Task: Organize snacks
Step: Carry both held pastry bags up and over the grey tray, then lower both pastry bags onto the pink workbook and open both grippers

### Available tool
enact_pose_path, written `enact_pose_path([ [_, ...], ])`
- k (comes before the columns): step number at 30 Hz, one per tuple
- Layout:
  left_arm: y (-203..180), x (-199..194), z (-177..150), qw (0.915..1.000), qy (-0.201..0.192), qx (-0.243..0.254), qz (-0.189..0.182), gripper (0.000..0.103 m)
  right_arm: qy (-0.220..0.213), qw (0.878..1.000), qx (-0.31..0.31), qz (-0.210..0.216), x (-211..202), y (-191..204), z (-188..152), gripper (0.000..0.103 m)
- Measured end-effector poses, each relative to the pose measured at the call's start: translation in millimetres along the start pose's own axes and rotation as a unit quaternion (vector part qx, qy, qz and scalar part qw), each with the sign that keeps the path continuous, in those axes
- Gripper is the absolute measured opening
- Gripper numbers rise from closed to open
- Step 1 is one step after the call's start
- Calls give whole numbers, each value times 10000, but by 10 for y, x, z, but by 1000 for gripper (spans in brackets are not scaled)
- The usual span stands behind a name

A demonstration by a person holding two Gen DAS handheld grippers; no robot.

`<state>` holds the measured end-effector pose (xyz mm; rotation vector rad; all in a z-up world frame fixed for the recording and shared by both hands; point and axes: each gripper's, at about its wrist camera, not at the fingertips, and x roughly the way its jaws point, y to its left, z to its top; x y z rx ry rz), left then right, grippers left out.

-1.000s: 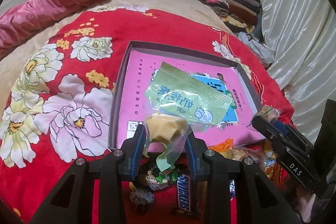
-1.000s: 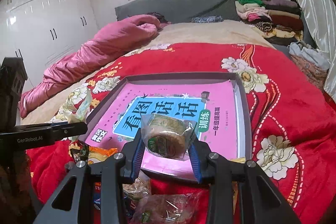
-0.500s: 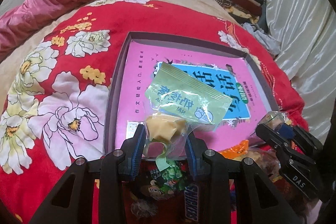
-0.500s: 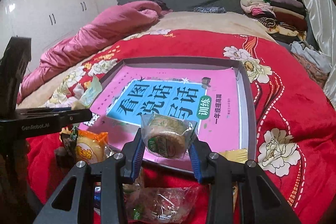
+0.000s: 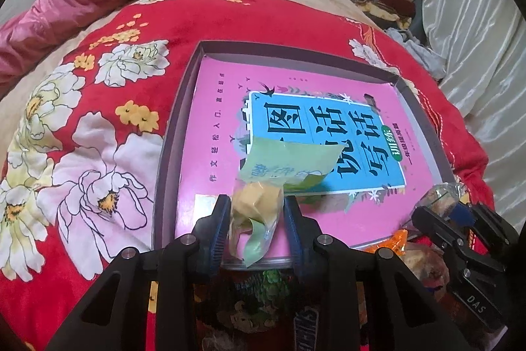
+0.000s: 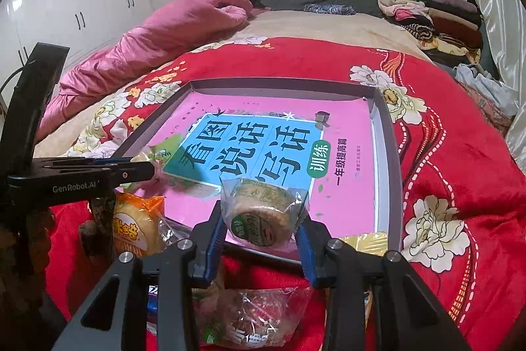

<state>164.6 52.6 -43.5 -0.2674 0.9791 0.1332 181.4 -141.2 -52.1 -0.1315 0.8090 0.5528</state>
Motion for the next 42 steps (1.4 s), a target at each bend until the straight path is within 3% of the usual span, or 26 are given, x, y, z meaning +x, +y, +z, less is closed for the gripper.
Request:
enact_pose_path([
  [30, -19, 64, 5, 9996, 78, -85, -251, 35, -204, 9992, 265, 234, -78, -78, -2, 49],
  [42, 2, 19, -21, 9989, 53, -174, -439, 45, -378, 9987, 171, 285, -138, -36, 11, 55],
])
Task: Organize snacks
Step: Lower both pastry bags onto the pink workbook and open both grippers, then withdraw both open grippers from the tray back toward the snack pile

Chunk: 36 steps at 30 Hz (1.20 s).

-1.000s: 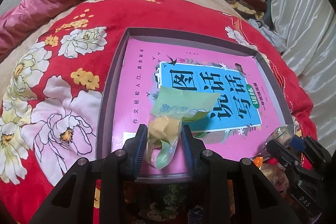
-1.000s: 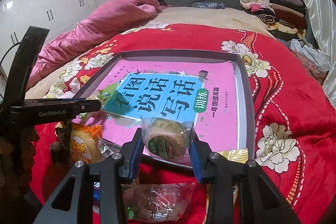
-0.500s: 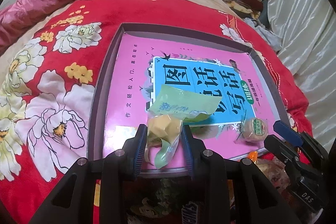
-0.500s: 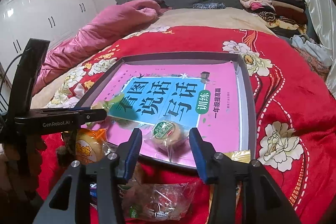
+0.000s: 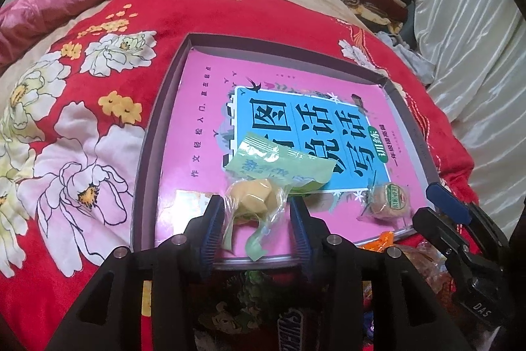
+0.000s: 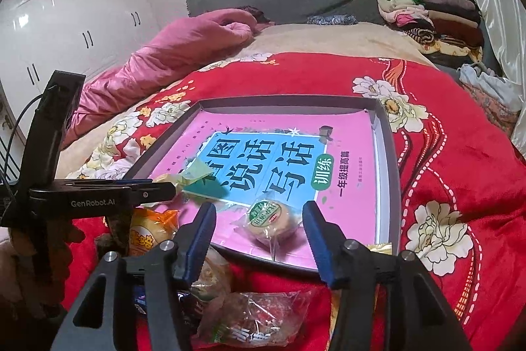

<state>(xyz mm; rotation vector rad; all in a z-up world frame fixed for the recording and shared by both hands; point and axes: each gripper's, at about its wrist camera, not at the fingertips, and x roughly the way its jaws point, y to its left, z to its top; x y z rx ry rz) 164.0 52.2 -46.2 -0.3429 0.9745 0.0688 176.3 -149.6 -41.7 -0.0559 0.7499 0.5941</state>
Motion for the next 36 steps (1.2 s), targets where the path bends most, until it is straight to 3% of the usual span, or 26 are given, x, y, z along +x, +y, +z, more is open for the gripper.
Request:
enact_pose_path([
  [16, 64, -268, 55, 9990, -347, -133, -264, 70, -262, 9996, -86, 93, -113, 39, 29, 61],
  [20, 98, -378, 44, 9985, -449, -134, -294, 75, -350, 9993, -113, 111, -148, 48, 33, 66],
  [36, 187, -632, -19, 9975, -666, -81, -199, 79, -572, 9982, -134, 90, -265, 51, 45, 72],
])
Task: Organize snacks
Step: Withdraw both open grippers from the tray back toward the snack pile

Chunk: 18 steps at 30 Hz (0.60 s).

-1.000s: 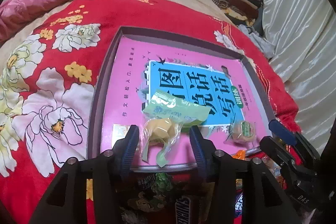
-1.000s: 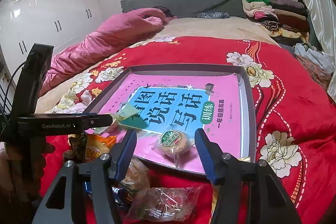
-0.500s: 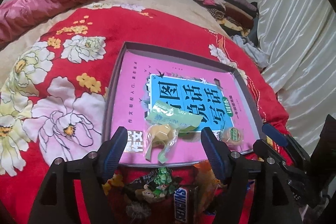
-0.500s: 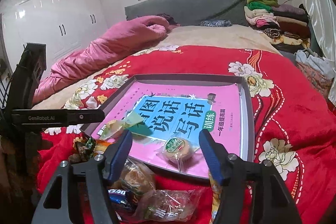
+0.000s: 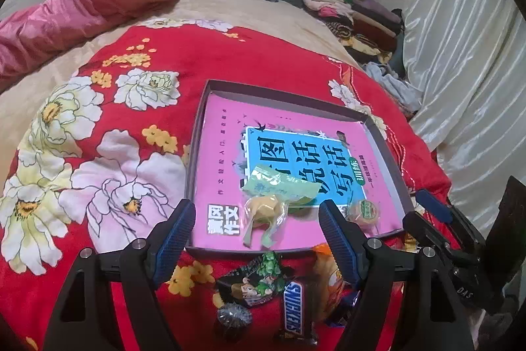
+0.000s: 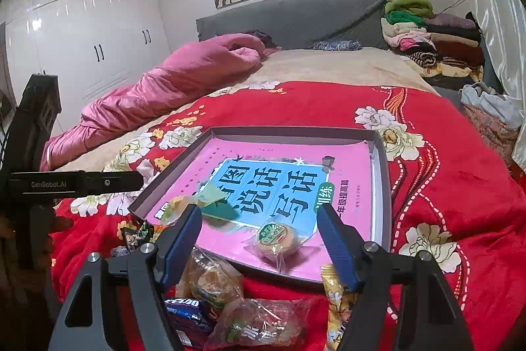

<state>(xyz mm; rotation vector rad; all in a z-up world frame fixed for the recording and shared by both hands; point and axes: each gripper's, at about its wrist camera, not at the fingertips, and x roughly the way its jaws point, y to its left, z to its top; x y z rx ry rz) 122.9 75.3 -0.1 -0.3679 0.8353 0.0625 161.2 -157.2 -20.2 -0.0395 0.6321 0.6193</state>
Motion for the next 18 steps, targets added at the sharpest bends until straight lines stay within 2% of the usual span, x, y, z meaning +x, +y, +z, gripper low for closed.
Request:
enact_pose_path([
  [18, 99, -57, -303, 9998, 141, 82, 134, 79, -79, 9999, -131, -62, -186, 31, -80, 76],
])
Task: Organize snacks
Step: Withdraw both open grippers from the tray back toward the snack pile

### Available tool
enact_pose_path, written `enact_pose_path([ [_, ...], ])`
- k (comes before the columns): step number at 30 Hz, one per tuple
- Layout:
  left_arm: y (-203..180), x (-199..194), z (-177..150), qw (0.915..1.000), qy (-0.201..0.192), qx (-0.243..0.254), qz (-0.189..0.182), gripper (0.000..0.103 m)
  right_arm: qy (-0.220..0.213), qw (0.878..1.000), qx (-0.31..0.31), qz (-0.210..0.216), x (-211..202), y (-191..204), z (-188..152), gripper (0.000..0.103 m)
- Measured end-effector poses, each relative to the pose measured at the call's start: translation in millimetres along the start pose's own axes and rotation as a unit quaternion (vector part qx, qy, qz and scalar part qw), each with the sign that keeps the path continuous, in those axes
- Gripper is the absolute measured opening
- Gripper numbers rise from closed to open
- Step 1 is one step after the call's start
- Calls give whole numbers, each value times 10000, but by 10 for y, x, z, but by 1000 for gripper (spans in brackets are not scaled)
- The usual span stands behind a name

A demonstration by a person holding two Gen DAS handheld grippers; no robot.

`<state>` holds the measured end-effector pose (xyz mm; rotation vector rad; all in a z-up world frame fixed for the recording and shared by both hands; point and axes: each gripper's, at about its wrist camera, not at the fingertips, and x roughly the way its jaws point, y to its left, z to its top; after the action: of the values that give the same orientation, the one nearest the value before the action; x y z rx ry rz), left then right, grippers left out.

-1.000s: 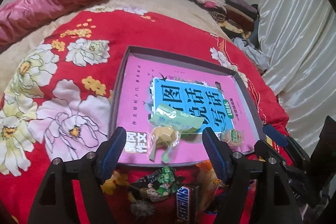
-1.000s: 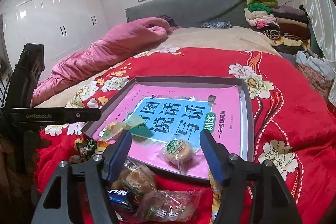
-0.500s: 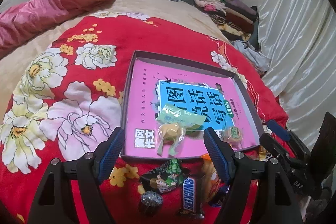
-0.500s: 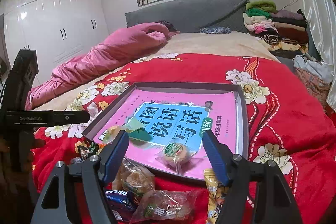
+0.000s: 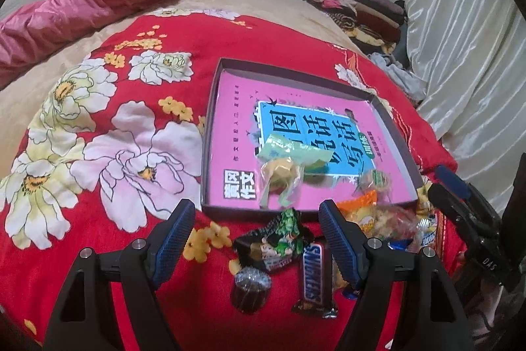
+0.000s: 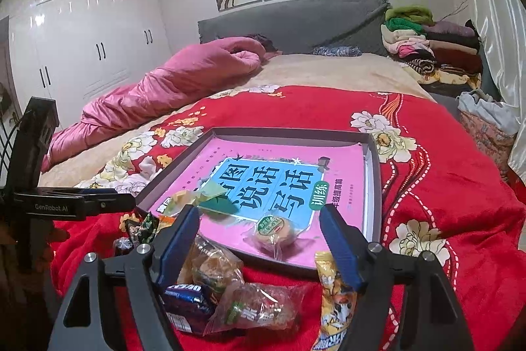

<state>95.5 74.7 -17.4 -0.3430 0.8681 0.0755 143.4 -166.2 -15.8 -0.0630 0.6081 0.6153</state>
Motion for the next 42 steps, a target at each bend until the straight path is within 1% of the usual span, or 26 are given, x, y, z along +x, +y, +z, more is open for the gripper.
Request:
enact_pose_path([
  [9, 34, -69, -68, 10000, -36, 4, 22, 79, 28, 10000, -55, -57, -85, 50, -64, 77],
  [17, 41, -117, -137, 10000, -18, 74, 44, 79, 162, 9997, -175, -29, -129, 183, -151, 77],
  [29, 64, -167, -189, 10000, -10, 54, 18, 79, 299, 9995, -1, -94, -161, 168, -230, 77],
  [35, 60, -180, -237, 9999, 66, 120, 1, 79, 358, 9992, 158, -126, -180, 128, -267, 77],
  [42, 59, -181, -307, 9998, 164, 135, 15, 79, 449, 9990, -28, -15, -200, 268, -317, 77],
])
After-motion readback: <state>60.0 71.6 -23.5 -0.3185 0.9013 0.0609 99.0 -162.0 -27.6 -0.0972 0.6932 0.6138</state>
